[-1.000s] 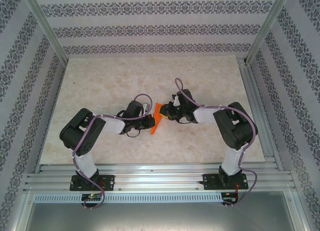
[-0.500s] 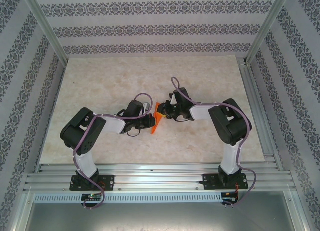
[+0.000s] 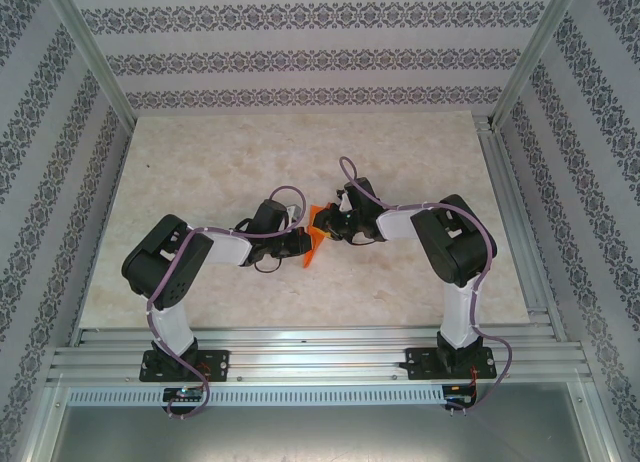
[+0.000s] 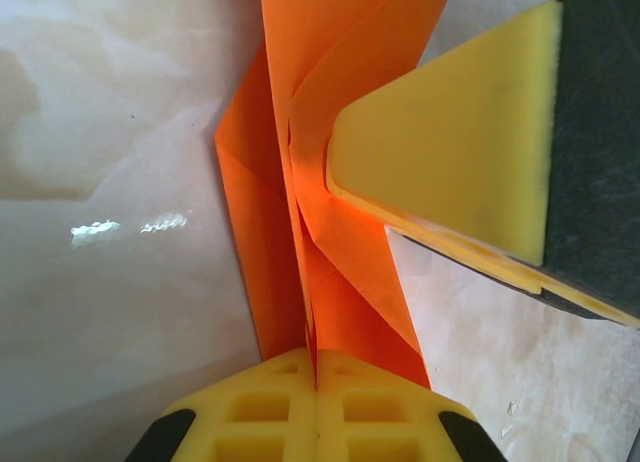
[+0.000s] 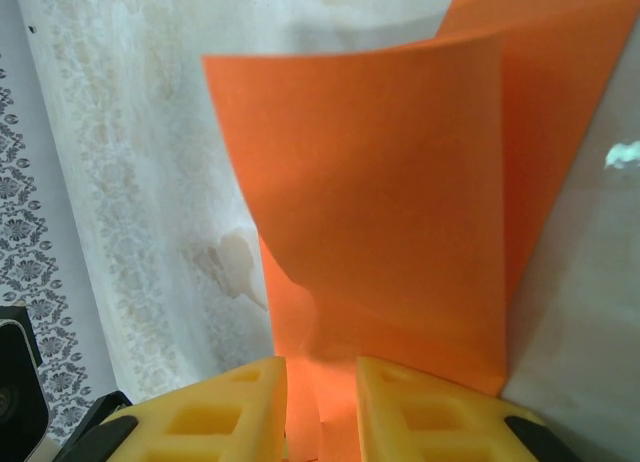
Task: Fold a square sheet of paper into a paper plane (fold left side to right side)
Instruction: Fold the wing for the fifth time at the center of the table.
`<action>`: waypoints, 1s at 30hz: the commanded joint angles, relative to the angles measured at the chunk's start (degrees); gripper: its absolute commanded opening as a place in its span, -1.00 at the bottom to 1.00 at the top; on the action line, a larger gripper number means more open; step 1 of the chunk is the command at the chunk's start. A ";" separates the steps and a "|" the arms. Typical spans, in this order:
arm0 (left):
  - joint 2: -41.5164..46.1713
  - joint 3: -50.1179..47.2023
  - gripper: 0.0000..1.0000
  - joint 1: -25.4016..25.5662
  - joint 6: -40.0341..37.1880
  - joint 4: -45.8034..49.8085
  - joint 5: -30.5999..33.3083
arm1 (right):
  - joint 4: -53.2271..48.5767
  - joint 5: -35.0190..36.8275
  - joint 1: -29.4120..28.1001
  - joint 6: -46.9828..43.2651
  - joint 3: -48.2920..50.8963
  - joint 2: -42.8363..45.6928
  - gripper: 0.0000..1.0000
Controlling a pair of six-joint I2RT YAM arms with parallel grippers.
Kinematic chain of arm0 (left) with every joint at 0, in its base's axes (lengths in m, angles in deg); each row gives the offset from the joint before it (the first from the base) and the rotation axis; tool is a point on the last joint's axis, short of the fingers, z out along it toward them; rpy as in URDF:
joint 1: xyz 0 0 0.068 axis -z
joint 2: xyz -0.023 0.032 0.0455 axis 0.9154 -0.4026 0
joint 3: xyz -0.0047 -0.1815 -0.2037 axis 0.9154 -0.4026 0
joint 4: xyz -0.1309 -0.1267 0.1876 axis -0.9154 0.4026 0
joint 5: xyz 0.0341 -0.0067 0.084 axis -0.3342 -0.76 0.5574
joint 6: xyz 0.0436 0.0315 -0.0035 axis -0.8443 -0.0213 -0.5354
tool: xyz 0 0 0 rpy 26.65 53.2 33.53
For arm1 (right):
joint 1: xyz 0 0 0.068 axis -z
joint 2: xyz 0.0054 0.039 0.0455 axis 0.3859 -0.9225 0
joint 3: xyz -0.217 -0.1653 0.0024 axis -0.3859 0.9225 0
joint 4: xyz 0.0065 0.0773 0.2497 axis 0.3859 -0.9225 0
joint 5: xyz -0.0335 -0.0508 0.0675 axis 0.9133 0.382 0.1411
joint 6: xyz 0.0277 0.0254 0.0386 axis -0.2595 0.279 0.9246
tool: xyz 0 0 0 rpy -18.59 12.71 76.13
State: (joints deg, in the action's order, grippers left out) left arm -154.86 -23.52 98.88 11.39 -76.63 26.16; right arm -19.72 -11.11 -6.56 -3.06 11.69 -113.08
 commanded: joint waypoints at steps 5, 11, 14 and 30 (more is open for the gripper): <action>-1.09 -0.63 -0.84 -1.27 1.10 1.01 -0.07 | -2.37 3.10 -0.93 -1.27 -0.52 -2.16 -0.49; 7.13 -5.30 -0.12 -5.31 -0.02 2.94 -1.05 | -9.17 6.59 -0.89 -4.30 -1.51 -2.14 -0.48; 12.39 -5.93 -0.11 -5.64 -2.32 7.31 -0.08 | -9.32 6.82 -0.97 -4.32 -1.75 -2.28 -0.47; 7.30 -0.05 -0.17 1.07 -2.26 3.92 -4.97 | -8.68 6.65 -1.15 -3.94 -2.03 -2.51 -0.46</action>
State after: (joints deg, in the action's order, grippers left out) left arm -146.05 -25.18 99.23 10.40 -71.86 21.20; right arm -25.00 -8.88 -7.21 -5.69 9.28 -113.17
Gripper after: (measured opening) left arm 0.409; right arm 0.268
